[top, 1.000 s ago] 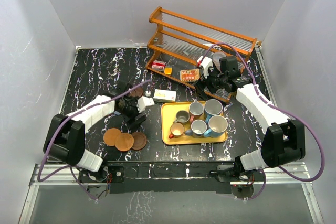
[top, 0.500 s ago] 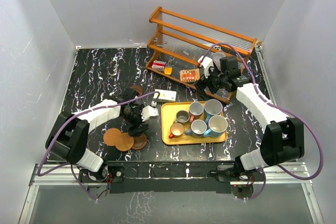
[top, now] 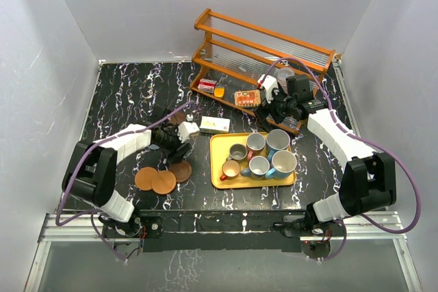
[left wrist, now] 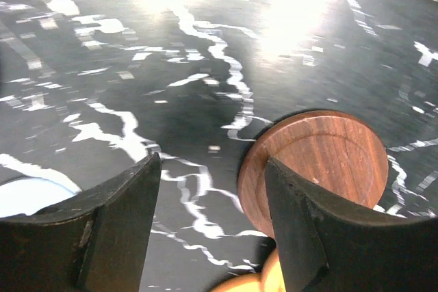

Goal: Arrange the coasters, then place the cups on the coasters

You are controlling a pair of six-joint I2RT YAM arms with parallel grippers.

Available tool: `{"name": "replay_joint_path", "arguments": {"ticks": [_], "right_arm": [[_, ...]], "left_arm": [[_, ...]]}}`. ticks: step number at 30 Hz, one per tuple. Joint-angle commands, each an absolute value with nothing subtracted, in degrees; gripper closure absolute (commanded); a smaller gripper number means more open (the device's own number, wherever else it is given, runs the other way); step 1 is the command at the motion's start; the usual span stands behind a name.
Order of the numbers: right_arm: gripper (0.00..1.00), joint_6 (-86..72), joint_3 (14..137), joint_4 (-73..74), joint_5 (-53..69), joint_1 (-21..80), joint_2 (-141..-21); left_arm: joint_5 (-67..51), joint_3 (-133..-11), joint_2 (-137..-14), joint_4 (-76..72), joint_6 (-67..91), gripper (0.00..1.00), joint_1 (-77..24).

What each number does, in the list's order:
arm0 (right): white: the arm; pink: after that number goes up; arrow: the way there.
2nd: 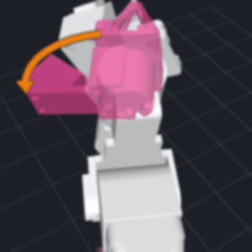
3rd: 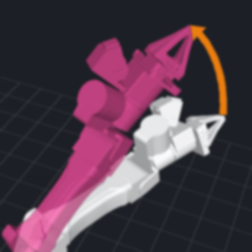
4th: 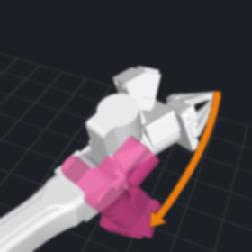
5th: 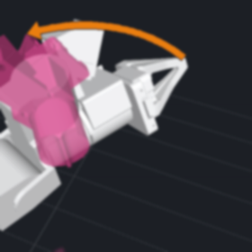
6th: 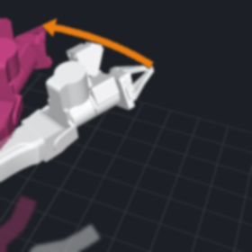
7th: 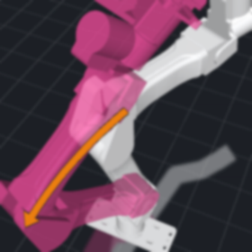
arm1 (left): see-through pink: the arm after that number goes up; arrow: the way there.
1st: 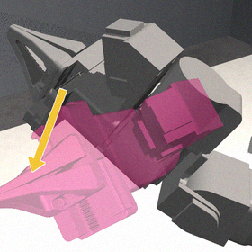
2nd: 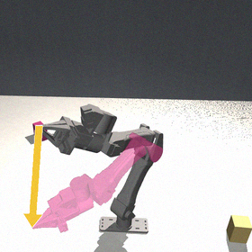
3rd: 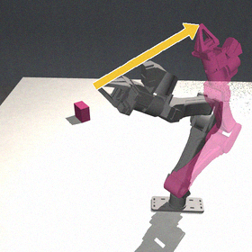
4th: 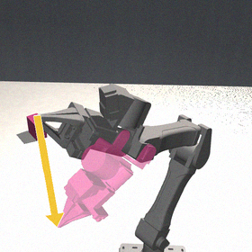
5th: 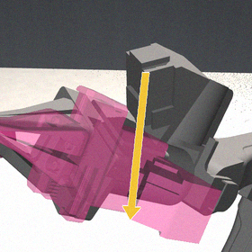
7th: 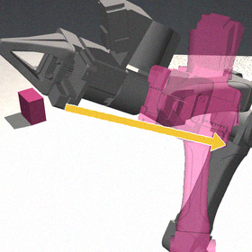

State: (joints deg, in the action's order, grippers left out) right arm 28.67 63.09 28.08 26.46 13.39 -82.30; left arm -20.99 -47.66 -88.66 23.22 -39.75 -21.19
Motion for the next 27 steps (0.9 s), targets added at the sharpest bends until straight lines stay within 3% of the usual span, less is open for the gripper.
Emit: {"name": "replay_joint_path", "arguments": {"ticks": [1,14,27], "right_arm": [[0.02,29.7,63.6,25.5,26.5,13.1,-82.2],[0.02,30.1,63.4,25.5,26.0,13.1,-82.2],[0.02,30.2,63.5,25.7,26.2,13.1,-82.7]], "left_arm": [[-10.8,-48.1,-93.0,14.1,-40.2,0.42,-15.2],[-1.5,-51.1,-100.7,4.7,-36.7,0.44,-5.4],[0.4,-56.2,-105.1,3.8,-37.4,0.45,4.1]]}}
